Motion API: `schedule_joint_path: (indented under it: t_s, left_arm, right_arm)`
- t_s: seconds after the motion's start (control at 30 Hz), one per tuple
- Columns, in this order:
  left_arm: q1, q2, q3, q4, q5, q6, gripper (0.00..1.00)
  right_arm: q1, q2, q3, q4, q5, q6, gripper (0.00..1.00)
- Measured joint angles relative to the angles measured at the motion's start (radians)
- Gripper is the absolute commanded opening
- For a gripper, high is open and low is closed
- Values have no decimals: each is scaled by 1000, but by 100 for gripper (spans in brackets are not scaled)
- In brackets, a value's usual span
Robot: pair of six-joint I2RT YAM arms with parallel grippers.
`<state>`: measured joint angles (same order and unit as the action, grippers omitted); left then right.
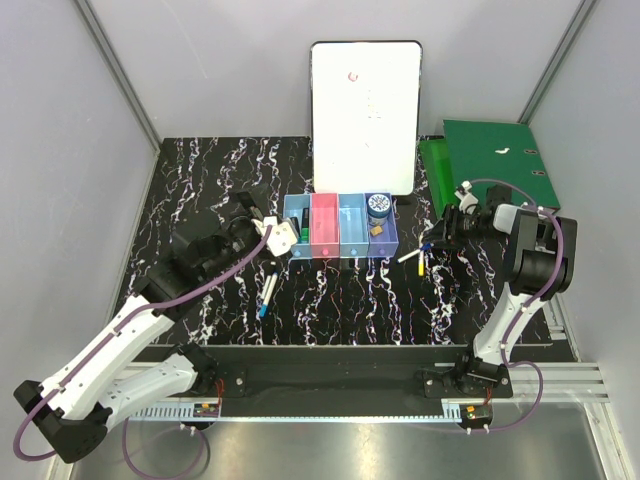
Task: Sort the stationery into containers
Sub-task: Pick up the pen from the center of the board.
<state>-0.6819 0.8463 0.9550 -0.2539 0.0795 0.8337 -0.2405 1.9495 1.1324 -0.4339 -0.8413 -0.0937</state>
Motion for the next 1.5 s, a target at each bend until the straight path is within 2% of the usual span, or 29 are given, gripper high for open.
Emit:
schedule_joint_path:
  t_s: [0.2,0.37,0.43,0.7,1.03,1.17,1.33,1.5]
  left_arm:
    - [0,0,0,0,2,3,99]
    - [-1,0,0,0,5,5,99]
    - [-1,0,0,0,5,5,99]
    - [-1,0,0,0,9,5,99]
    - [-1,-8,0,0,15,4,99]
    - [-2,-27,0,0,15,4,99]
    - [-5,-60,-2,2,15,3,99]
    - [-5,-96,-39,2,14,2,99]
  right_arm:
    - [0,-1,-15,2,-15,-3,46]
    - [0,-2,-29,-1,-15,-8,21]
    - [0,-3,-29,-1,-18,-7,18]
    - [0,-19,-30,-9,-15,-3,10]
    - [5,-110,0,-107,-8,-3,7]
    - [27,-178,87,-195,-4,-4,7]
    - [74,-233,273,-299,32,-26,7]
    - [177,-257,390,-375,110,-88,7]
